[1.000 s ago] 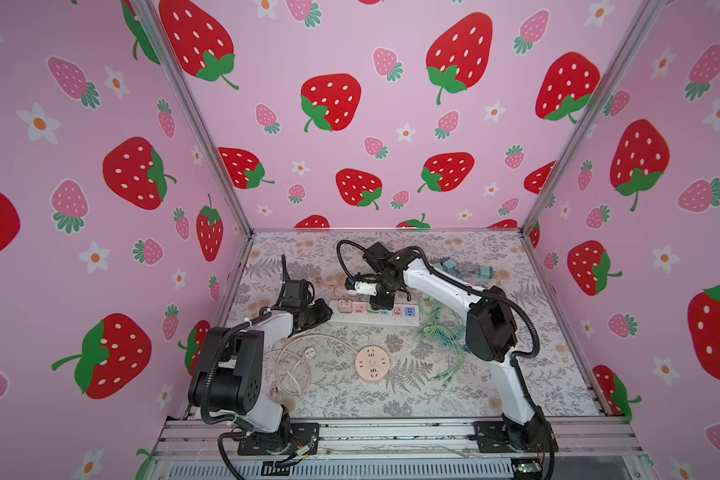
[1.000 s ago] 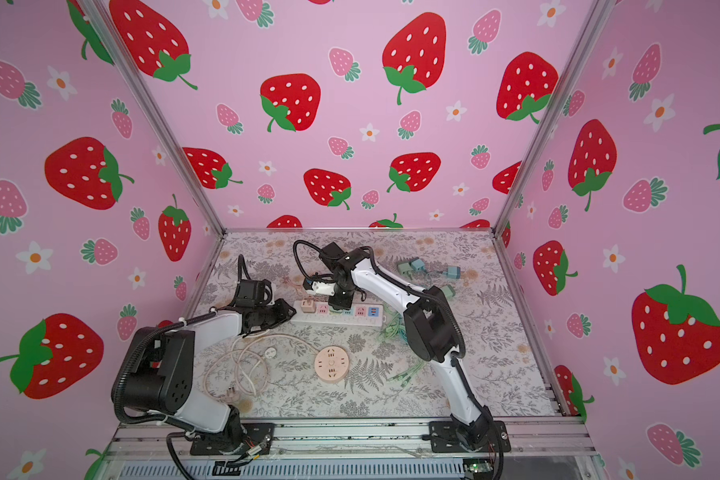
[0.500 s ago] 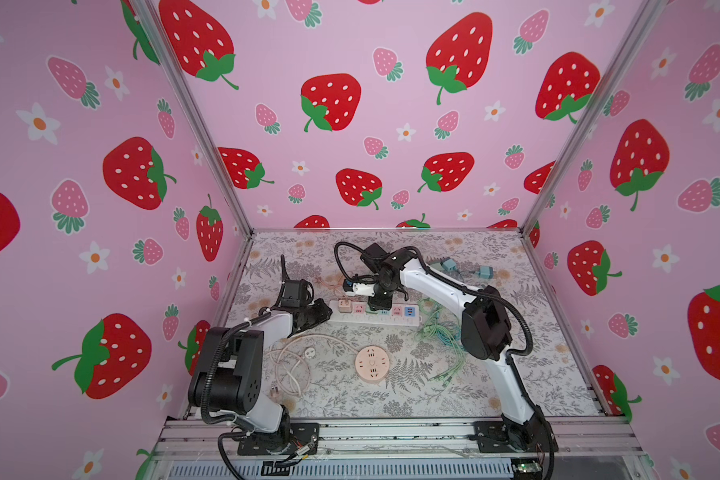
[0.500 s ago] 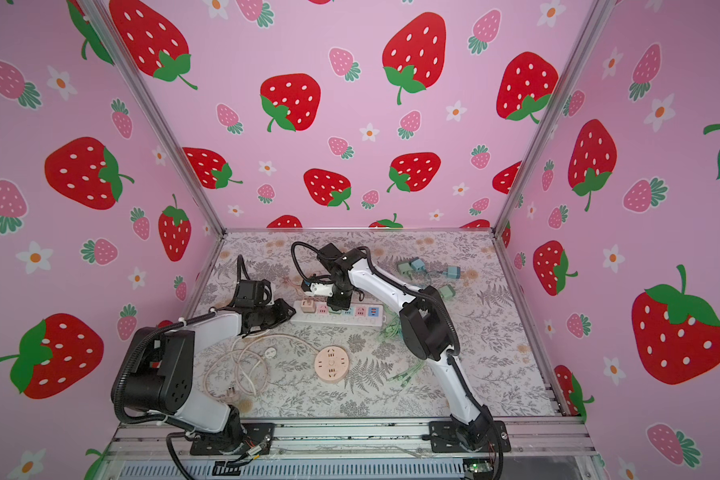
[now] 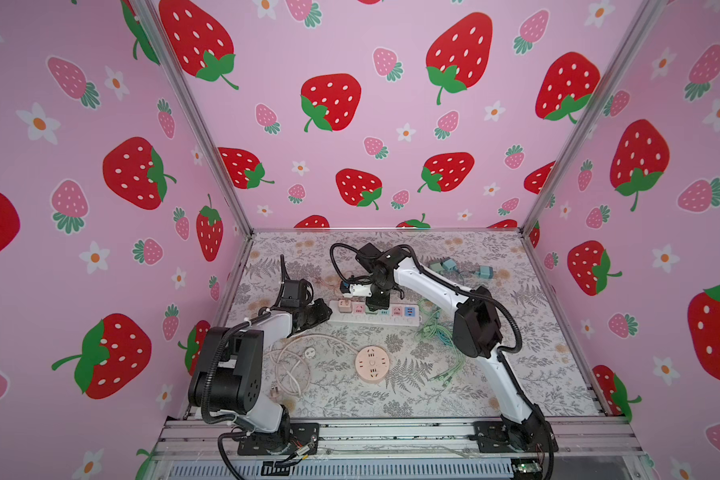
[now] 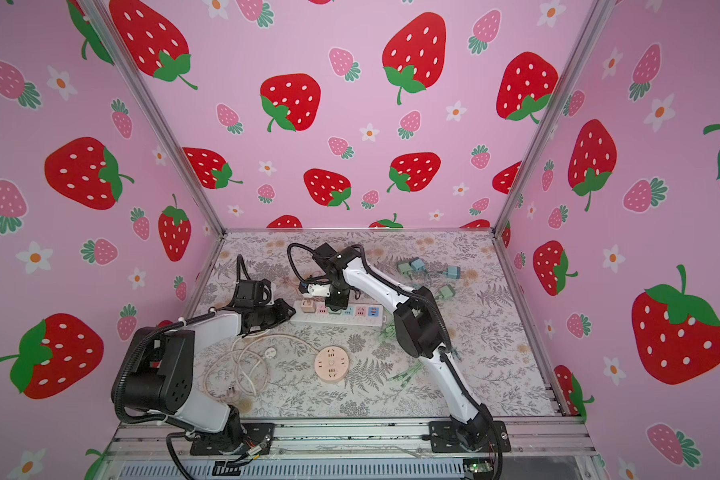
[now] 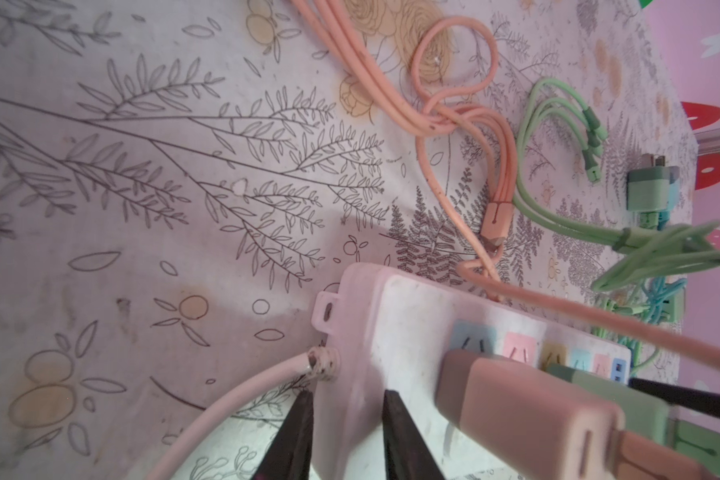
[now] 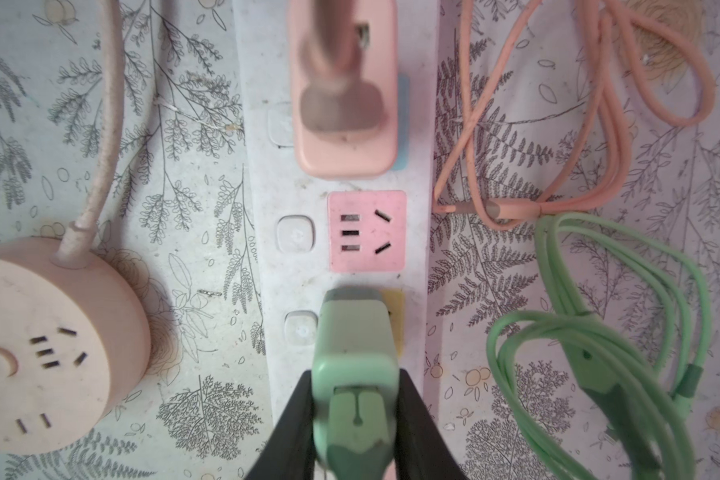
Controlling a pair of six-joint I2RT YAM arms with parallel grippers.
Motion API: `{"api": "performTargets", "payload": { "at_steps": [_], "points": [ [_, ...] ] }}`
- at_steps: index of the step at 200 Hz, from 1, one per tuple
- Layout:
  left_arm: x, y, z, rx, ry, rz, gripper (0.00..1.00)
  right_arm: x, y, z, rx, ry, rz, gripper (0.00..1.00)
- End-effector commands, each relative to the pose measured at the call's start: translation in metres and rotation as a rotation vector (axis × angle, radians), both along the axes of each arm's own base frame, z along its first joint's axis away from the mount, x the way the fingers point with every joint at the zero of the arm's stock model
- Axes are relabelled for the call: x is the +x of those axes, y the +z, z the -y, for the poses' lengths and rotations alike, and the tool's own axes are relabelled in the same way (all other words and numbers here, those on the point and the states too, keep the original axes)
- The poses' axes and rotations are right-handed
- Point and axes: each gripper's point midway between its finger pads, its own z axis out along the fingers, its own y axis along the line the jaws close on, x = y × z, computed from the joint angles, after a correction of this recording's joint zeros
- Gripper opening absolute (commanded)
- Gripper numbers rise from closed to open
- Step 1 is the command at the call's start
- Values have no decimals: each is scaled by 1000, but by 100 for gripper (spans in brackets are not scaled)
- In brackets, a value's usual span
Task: Insert the plug
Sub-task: 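Lower the green charger toward the yellow socket with the right gripper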
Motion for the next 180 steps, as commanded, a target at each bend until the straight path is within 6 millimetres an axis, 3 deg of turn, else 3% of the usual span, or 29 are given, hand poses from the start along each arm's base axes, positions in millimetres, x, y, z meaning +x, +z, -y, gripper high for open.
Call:
{"api": "performTargets", "payload": {
  "at_steps": [1,81,147,180],
  "points": [
    [-9,-14,-3,10,-7,-44,30,8,-23,3,-52,23,18,1],
    [-10,-15,-1,2,-13,-44,29,11,-27,0,-44,36,19,0],
    [-15,-11,-2,3,-12,-35,29,-3,-81,16,-127,27,-65,0],
    [-14,-9,-2,10,-14,-31,29,-5,-78,16,-100,18,-58,1]
  ]
}}
